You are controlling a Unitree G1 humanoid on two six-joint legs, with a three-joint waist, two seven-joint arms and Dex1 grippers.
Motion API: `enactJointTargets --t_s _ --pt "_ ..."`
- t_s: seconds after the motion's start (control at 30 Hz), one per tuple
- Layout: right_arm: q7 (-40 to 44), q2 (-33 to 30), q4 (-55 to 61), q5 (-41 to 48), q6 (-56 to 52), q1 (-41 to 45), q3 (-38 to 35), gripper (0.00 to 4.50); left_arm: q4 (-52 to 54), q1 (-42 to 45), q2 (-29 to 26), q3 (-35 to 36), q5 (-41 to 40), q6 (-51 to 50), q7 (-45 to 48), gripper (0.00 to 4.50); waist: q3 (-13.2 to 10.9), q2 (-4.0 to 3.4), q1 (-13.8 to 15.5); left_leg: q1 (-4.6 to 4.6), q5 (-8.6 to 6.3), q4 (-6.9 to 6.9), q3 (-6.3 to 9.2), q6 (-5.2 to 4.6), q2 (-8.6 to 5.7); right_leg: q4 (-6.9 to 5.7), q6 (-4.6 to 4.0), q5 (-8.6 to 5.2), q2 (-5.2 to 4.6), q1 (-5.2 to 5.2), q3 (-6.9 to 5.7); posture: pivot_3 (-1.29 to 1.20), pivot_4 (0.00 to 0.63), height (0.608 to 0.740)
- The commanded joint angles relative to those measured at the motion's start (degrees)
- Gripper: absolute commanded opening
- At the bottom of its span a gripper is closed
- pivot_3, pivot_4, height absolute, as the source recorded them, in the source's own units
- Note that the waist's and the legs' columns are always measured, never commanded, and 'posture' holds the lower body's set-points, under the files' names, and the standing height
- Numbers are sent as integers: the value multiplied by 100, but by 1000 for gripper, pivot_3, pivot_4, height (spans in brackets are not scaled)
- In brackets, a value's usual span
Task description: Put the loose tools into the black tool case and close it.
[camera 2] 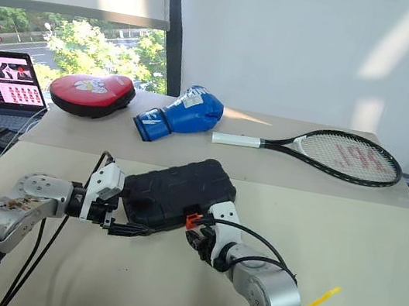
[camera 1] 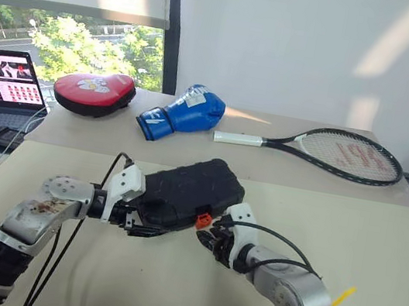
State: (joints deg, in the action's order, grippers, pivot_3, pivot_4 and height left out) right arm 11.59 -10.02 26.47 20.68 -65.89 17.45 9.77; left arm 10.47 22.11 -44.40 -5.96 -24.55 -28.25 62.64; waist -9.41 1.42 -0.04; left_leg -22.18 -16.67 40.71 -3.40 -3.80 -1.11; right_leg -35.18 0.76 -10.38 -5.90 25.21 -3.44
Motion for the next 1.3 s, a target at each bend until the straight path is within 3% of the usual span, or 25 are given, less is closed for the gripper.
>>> enactJointTargets --t_s 0.03,0.27,0.37,0.5,0.53,1.0,1.1,1.3 --pt "-45 70 27 -72 261 97 -63 2112 40 44 -34 72 42 10 21 4222 0 0 0 0 0 0 0 0 0 0 0 0 0 0 0 0 150 740" --pt "124 81 48 -28 444 150 -8 2112 60 58 -25 57 42 -16 12 4222 0 0 -3 0 0 0 0 0 0 0 0 0 0 0 0 0 150 740" --pt "188 39 171 -8 470 113 -6 2894 59 56 -20 52 43 -18 10 4222 0 0 -3 1 0 0 0 0 0 0 0 0 0 0 0 0 150 740" --pt "209 62 244 66 411 44 -25 4316 55 66 -13 40 41 -26 16 4222 0 0 -13 1 0 0 0 0 1 0 0 0 0 0 0 0 150 740" --pt "133 75 219 -6 449 35 -24 4461 56 72 -10 36 39 -34 15 4222 0 0 -14 1 0 0 0 0 1 0 0 0 1 0 0 0 150 740" --pt "-28 234 -283 -409 1074 -28 177 4461 70 121 -3 30 37 -92 1 4222 0 0 -33 2 1 0 0 1 0 -2 0 0 1 0 1 0 150 740" --pt "6 269 -403 -479 1312 -32 198 3737 52 135 -2 21 58 -90 -8 4222 0 0 -51 3 1 0 0 2 1 -4 0 0 1 -1 1 0 150 740" --pt "65 325 -315 -502 1625 -47 185 1676 49 125 27 11 98 -87 -41 4222 0 -1 -61 3 2 0 1 4 2 -7 0 0 2 1 3 0 150 740"
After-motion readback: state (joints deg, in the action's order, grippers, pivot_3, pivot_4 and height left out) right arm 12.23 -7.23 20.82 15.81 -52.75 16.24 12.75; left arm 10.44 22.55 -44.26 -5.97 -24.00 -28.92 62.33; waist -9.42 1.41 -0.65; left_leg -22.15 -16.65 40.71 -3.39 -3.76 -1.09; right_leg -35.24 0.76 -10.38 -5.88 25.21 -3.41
